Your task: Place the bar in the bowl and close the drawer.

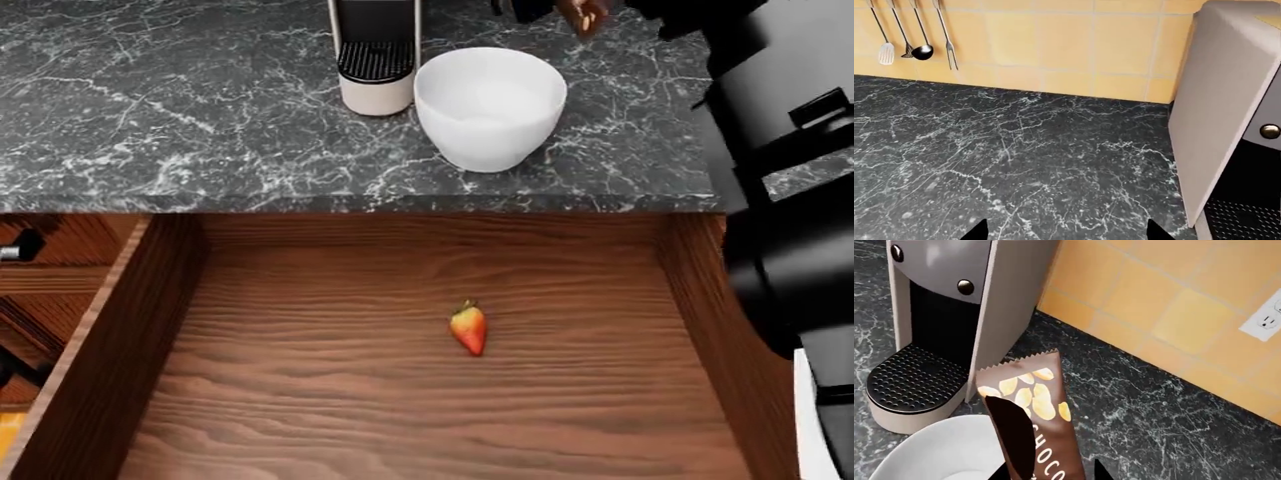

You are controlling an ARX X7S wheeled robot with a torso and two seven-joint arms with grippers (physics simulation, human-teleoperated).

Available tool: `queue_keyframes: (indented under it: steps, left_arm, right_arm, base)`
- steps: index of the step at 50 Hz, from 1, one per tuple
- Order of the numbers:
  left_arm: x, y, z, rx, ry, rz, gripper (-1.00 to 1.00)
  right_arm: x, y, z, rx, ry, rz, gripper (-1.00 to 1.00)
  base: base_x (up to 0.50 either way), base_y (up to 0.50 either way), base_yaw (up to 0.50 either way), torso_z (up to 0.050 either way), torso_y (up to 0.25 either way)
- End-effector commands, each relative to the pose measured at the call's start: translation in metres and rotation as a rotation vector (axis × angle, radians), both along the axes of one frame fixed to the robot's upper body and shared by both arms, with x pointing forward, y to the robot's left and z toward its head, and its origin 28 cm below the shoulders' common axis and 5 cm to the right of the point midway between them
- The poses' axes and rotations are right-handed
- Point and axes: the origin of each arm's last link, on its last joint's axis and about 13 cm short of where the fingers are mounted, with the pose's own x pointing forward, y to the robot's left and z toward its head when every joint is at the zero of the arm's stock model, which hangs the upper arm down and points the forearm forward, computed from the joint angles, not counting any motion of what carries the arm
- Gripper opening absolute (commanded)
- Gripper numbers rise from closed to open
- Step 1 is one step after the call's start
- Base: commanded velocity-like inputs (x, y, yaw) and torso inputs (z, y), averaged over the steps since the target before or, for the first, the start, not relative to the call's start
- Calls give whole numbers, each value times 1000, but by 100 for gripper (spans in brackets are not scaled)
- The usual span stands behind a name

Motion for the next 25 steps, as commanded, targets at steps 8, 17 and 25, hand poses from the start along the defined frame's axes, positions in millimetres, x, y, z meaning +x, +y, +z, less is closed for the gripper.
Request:
queue_keyframes:
  steps: [8, 17, 25]
  left_arm:
    - [0, 0, 5, 28, -25, 45, 100]
    - [-1, 2, 7, 24, -30, 50, 100]
    - [-1, 3, 7, 30, -33, 56, 100]
  right_arm:
    - [1, 12, 7, 194, -83, 39, -100]
    - [3, 13, 5, 301, -101, 69, -100]
    - [7, 15, -7, 336, -73, 81, -100]
  base:
    - [-3, 0, 0, 11, -131]
    - [0, 0, 0, 0, 0]
    - [0, 0, 0, 0, 0]
